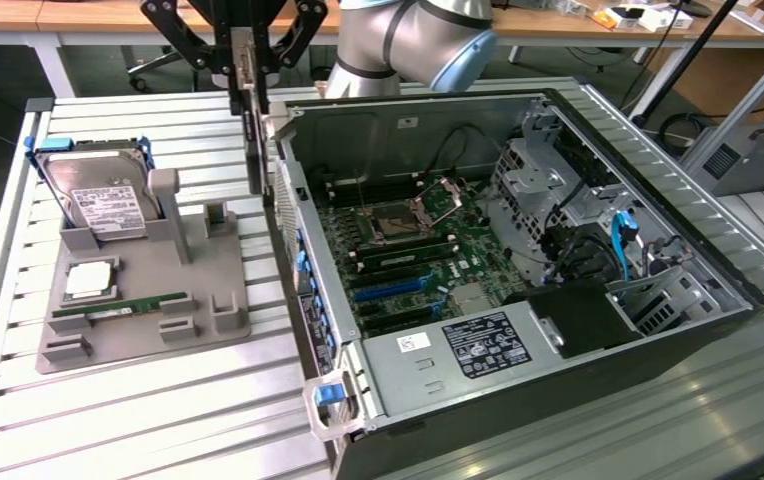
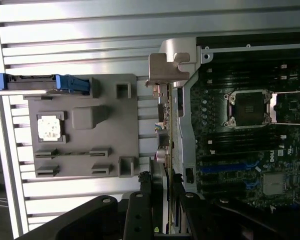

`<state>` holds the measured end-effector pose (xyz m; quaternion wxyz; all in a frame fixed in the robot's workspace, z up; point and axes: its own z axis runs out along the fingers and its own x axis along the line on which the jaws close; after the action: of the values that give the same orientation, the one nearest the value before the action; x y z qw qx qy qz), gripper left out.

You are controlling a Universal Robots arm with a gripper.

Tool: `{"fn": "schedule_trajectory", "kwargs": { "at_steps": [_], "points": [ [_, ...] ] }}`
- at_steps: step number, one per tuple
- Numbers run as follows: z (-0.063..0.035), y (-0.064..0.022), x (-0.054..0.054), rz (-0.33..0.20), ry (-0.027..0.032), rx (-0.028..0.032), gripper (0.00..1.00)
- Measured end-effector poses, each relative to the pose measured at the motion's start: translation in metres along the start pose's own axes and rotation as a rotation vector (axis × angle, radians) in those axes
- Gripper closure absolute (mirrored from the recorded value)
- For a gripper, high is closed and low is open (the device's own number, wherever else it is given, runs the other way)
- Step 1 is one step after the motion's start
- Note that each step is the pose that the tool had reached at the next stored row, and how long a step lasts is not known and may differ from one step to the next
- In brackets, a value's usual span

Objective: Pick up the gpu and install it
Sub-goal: 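Pick up the gpu and move the gpu toward the slot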

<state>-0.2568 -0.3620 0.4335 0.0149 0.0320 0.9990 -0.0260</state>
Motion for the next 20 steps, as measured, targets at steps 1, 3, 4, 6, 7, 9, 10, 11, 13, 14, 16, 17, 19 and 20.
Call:
{"fn": "schedule_trajectory", "kwargs": {
  "at_steps": [1, 3, 4, 6, 7, 9, 10, 11, 13, 14, 16, 17, 19, 20],
  "points": [
    [0.0001, 0.0001, -0.001, 0.0, 0.0, 0.0, 0.73],
    [0.0001, 0.0002, -0.002, 0.0, 0.0, 0.0, 0.73],
    [0.0001, 0.0002, -0.003, 0.0, 0.0, 0.0, 0.73],
    [0.0001, 0.0003, -0.005, 0.0, 0.0, 0.0, 0.73],
    [0.0001, 0.0003, -0.005, 0.0, 0.0, 0.0, 0.73],
    [0.0002, 0.0004, -0.007, 0.0, 0.0, 0.0, 0.73],
    [0.0002, 0.0005, -0.007, 0.0, -0.0001, 0.0, 0.73],
    [0.0002, 0.0005, -0.008, 0.0, 0.0, 0.0, 0.73],
    [0.0003, 0.0006, -0.009, 0.0, 0.0, 0.0, 0.73],
    [0.0003, 0.0006, -0.01, 0.0, -0.0001, 0.0, 0.73],
    [0.0003, 0.0007, -0.011, 0.0, 0.0, 0.0, 0.73],
    [0.0003, 0.0007, -0.012, 0.0, 0.0, 0.0, 0.73],
    [0.0004, 0.0008, -0.013, 0.0, 0.0, 0.0, 0.73],
    [0.0004, 0.0009, -0.014, 0.0, 0.0, 0.0, 0.73]
  ]
}}
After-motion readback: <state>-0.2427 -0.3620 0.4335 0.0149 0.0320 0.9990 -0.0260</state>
